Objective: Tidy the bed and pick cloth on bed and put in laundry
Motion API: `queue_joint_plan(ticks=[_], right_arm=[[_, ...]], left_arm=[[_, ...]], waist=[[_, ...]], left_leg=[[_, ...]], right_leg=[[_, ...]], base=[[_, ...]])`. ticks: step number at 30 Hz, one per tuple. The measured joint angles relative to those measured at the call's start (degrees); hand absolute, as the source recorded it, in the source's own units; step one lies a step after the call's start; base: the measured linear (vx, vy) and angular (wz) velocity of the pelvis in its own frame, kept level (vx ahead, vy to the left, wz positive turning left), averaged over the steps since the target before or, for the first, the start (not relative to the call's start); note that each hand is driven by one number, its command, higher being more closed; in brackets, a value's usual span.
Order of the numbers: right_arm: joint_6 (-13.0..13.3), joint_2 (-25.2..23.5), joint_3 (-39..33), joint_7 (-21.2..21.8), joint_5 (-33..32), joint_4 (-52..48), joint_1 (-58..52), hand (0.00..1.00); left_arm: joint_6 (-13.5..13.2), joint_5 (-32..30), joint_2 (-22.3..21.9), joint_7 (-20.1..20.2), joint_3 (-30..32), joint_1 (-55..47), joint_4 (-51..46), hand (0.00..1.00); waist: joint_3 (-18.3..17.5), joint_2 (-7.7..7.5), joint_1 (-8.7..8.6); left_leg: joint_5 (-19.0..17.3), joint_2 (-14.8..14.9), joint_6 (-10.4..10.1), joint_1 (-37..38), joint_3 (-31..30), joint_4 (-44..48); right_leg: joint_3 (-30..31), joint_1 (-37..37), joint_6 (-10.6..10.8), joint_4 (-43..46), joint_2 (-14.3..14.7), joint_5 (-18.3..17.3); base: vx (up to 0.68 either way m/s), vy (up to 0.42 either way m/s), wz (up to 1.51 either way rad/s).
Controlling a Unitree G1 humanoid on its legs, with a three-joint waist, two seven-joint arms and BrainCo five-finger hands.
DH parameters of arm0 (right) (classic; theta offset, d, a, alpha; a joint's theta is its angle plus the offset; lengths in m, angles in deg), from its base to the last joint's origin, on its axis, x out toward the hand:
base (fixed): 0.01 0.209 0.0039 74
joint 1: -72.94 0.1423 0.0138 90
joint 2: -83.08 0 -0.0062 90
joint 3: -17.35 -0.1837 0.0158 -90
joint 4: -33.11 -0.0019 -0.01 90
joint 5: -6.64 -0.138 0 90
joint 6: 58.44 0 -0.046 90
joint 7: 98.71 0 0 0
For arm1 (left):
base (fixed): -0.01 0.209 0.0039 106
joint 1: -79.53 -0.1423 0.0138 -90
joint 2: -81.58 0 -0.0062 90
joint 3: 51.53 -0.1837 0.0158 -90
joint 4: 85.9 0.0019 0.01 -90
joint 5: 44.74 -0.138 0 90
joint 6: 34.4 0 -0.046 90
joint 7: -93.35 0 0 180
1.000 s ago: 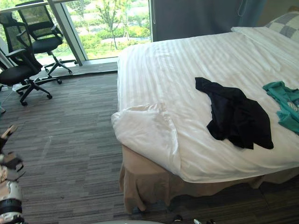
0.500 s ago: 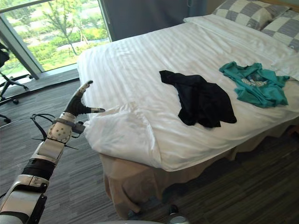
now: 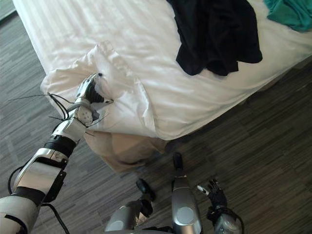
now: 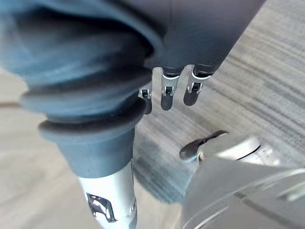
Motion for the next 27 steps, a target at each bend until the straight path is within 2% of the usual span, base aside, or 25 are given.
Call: queue_joint_plan(ticks=[4, 6, 8, 9, 12, 15, 16, 17, 19, 22, 25, 27], right_arm=[[1.1, 0.8, 0.6, 0.5, 0.0, -0.3, -0.3, 0.0], [1.1, 0.8, 0.6, 0.4, 0.0, 0.5, -1.0, 0.0], [1.0, 0.8, 0.5, 0.2, -0.1, 1.3, -1.6, 0.0], [0.9, 0.7, 0.3, 0.1, -0.1, 2.6, -1.9, 0.0], [0.8, 0.5, -1.4, -2.3, -0.8, 5.5, -3.9, 0.0], [0.9, 0.3, -4.0, -5.2, -2.4, 7.2, -5.3, 0.0], [0.9, 0.2, -4.7, -6.2, -2.7, 7.2, -5.3, 0.0], [1.1, 0.0, -6.2, -7.7, -4.2, 7.1, -5.4, 0.0], [1.2, -0.4, -8.5, -10.0, -6.7, 6.4, -5.5, 0.0], [1.1, -1.2, -14.2, -15.0, -9.8, 4.4, -5.6, 0.0], [0.9, -1.2, -21.2, -20.3, -12.5, 0.7, -5.7, 0.0], [0.7, -0.9, -26.9, -23.2, -13.1, -5.9, -5.8, 0.0]], left_arm=[[-3.8, 2.7, 0.7, 0.2, -2.2, -0.8, -0.6, 1.0], [-8.1, 7.4, 2.3, 3.5, -3.6, -5.3, -5.2, 1.0], [-10.0, 9.9, 3.4, 6.7, -3.9, -11.0, -9.9, 1.0], [-10.7, 11.7, 4.3, 9.2, -3.9, -15.4, -12.9, 0.0], [-11.5, 17.3, 5.1, 17.3, 0.1, -33.6, -22.5, 0.0], [-11.3, 19.4, 4.0, 20.4, 5.5, -47.1, -25.0, 0.0], [-11.2, 19.4, 3.4, 20.5, 6.8, -49.3, -25.0, 0.0], [-10.6, 19.4, 1.7, 19.9, 9.3, -53.0, -24.8, 0.0], [-10.2, 19.3, -1.1, 18.2, 13.4, -58.2, -23.8, 0.0], [-9.6, 18.6, -5.9, 14.0, 22.5, -63.9, -15.0, 0.0], [-9.3, 18.1, -9.7, 10.3, 32.0, -67.8, -8.6, 0.0], [-8.8, 18.1, -12.1, 8.8, 37.7, -70.2, -5.3, 0.0]], waist=[[-0.1, -0.48, -0.06], [-0.3, -0.27, -0.17], [-0.7, -0.06, -0.1], [-1.9, 0.1, -0.15], [-7.1, 0.64, 0.63], [-11.6, 0.56, 3.15], [-12.1, 0.44, 3.53], [-13.1, 0.18, 4.68], [-14.3, -0.24, 5.7], [-16.3, -1.6, 7.48], [-17.6, -2.52, 8.08], [-18.4, -2.78, 8.19]], left_leg=[[-0.9, -0.7, 0.8, 0.0, 0.0, -0.1], [-0.4, -0.9, 0.9, 2.1, -1.7, 0.0], [-0.3, -0.9, 0.8, 4.1, -3.1, -0.2], [-0.3, -0.8, 0.8, 4.7, -4.2, -0.2], [-0.4, -0.5, 0.7, 7.1, -7.6, -0.3], [-0.7, -0.6, 0.4, 8.4, -10.2, -0.3], [-0.7, -0.6, 0.4, 8.5, -10.8, -0.3], [-0.9, -0.6, 0.2, 8.9, -11.5, -0.3], [-1.8, -0.4, 0.0, 9.7, -12.7, -0.3], [-2.2, -0.3, 0.0, 10.9, -13.0, -0.3], [-2.3, -0.3, 0.0, 11.9, -13.1, -0.5], [-2.4, -0.2, -0.2, 12.4, -13.1, -1.0]], right_leg=[[-0.6, 0.7, 0.9, 0.8, -1.3, -0.2], [-2.4, 3.2, 1.3, 0.7, -2.0, -0.4], [-3.6, 5.8, 1.9, 0.5, -2.2, -0.8], [-4.6, 7.2, 2.3, 0.0, -2.3, -1.1], [-8.1, 13.4, 2.5, -3.9, -2.3, -1.2], [-10.5, 17.7, 2.5, -7.4, -1.9, -1.2], [-11.0, 18.4, 2.5, -7.9, -1.9, -1.2], [-11.7, 19.6, 2.7, -8.7, -1.8, -1.0], [-12.7, 21.5, 2.6, -10.1, -1.3, -0.9], [-12.8, 23.8, 2.2, -12.5, -0.6, 0.2], [-12.8, 25.1, 2.0, -13.7, -0.4, 0.7], [-12.7, 25.8, 1.9, -13.8, -0.5, 0.8]], base=[[-0.01, 0.043, 0.12], [0.14, 0.057, 0.36], [0.14, 0.03, 0.35], [0.14, 0.018, 0.45], [0.17, 0.02, 0.51], [0.1, 0.008, 0.41], [0.04, -0.009, 0.45], [0.01, 0.002, 0.35], [-0.02, 0.002, 0.25], [-0.05, -0.012, 0.01], [-0.09, -0.018, -0.02], [-0.1, -0.003, -0.03]])
